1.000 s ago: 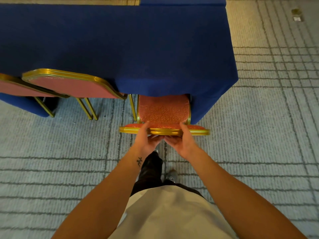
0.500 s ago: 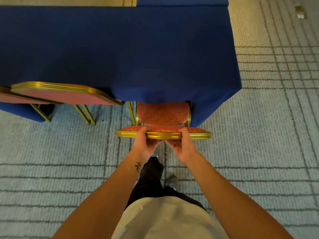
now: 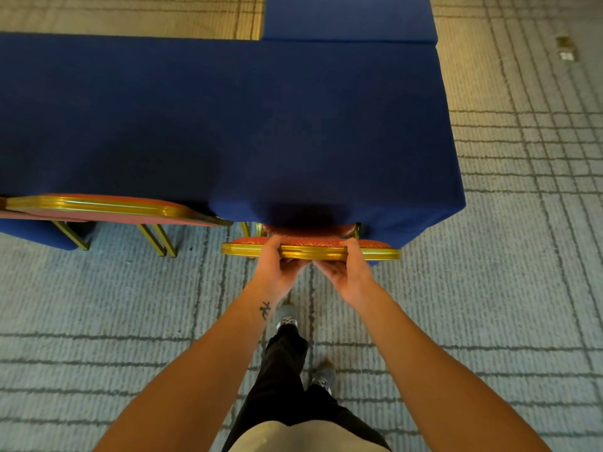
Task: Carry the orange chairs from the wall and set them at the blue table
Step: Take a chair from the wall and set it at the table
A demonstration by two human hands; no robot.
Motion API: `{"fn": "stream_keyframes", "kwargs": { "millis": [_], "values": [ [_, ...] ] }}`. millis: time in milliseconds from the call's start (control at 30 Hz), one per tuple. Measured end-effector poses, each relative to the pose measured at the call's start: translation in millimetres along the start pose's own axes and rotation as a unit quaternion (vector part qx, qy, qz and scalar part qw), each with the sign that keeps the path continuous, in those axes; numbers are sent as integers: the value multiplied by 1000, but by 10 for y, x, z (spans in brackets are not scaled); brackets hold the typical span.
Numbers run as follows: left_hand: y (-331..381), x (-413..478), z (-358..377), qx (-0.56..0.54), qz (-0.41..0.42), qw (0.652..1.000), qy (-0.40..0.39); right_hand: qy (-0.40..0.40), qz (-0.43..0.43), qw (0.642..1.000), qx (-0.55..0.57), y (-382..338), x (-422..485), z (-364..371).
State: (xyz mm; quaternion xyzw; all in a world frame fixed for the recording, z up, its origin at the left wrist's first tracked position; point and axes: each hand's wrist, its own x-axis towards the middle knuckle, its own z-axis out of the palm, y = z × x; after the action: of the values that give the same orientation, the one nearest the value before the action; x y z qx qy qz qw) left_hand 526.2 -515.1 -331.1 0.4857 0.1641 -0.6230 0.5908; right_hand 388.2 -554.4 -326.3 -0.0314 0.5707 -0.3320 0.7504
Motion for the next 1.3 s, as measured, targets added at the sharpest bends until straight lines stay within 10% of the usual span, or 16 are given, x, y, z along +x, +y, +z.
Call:
{"fn": "stream_keyframes", "kwargs": {
  "millis": [1300],
  "values": [
    [425,126,220,83,-35,996,-26,4,-11,997,-81,-318,39,500]
  ]
}}
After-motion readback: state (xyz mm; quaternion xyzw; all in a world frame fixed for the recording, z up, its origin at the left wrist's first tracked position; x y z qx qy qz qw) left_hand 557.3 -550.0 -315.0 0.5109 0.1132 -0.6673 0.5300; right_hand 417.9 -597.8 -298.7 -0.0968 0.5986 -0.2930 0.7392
